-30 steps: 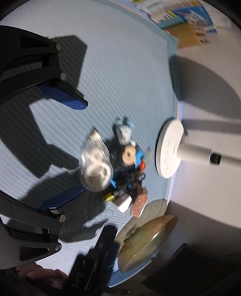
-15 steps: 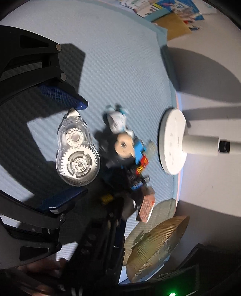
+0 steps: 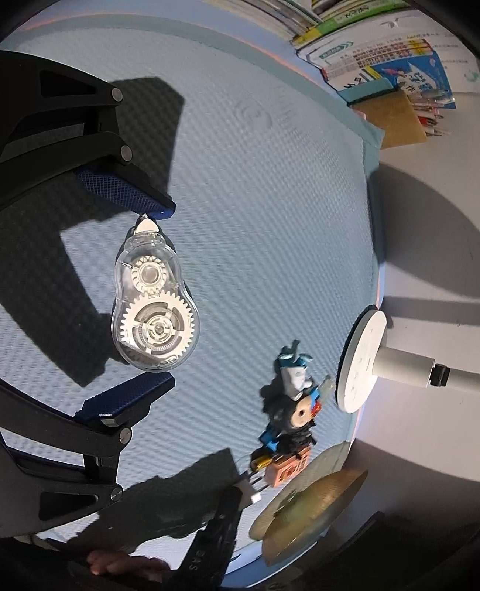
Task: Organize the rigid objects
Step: 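Grasp the clear gear tape dispenser with the left gripper while the right gripper grasps the white charger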
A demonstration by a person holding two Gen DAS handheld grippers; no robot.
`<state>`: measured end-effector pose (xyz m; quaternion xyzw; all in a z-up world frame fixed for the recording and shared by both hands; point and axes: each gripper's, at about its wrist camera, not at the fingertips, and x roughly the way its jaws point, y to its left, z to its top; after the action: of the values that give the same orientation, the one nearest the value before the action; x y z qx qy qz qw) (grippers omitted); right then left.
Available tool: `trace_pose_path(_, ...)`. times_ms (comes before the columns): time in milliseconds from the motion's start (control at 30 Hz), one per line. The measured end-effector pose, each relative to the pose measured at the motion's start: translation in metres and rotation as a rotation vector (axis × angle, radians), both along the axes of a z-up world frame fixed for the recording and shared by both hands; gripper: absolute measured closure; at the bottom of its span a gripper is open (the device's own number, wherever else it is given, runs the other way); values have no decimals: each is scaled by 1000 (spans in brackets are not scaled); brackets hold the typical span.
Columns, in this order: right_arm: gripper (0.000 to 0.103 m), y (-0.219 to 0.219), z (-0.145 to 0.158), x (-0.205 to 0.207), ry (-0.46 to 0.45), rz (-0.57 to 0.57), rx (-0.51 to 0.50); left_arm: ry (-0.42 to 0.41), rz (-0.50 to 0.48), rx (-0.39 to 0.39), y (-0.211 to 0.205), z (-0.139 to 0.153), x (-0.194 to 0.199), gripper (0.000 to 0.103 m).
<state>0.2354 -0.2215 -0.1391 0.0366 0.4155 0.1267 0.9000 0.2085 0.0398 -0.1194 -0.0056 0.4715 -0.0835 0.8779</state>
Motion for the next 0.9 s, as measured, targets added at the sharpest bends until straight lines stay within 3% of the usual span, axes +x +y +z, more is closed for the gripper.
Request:
trace_pose_path(233,76,-8,-3,2,-4,15,61,-9,-42,-47,-13,1,-12,20)
trace_pose_path(400,76,-11,-4,0,-8,21,76,-17,-95,-2,-36,5,-6,20)
trace_pose_path(567,76,-8,-4,-1,-15,27,61,-36,-90,-15,-20,18,-29,20)
trace_pose_path(667,76,-6,-4,-2,-19,34,54,0,-49,-57,-2,16,-45,20)
trace_pose_path(800,76,-4,-4,-2,-20,35,53,102,-86,-233,3,3,-53,20)
trace_pose_path(900,76,-4,-4,-2,-19,35,59,65,-103,-172,-14,1,-44,19)
